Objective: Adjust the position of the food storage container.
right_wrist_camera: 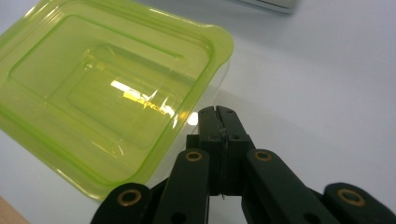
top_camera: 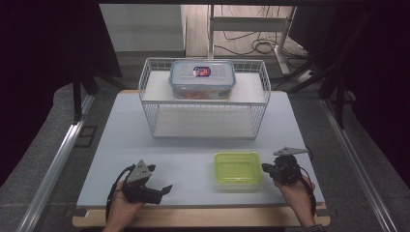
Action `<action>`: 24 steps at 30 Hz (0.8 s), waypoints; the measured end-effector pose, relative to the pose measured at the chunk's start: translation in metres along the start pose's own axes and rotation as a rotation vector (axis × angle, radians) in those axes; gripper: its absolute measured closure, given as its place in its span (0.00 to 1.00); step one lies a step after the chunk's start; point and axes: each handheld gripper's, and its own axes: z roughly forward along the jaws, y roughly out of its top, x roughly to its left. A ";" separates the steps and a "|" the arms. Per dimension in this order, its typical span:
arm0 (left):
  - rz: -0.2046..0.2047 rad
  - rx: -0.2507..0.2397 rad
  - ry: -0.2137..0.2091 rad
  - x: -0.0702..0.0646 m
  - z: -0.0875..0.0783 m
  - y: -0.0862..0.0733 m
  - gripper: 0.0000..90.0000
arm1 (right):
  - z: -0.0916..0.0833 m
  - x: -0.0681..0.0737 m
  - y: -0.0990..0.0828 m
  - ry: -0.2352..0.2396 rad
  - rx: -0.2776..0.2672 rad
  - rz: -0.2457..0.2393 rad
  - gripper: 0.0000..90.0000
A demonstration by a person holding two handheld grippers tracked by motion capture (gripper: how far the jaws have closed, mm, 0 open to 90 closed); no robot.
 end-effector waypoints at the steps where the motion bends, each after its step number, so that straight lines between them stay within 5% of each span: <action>1: -0.001 0.000 0.000 0.000 0.000 0.000 0.07 | 0.002 0.004 0.001 0.009 0.000 -0.008 0.99; 12: -0.006 0.015 -0.008 0.000 0.001 0.000 0.07 | 0.022 0.036 0.011 0.096 -0.008 -0.049 0.99; 24: -0.003 0.021 -0.010 0.000 0.002 0.000 0.07 | 0.033 0.055 0.017 0.119 -0.015 -0.106 0.99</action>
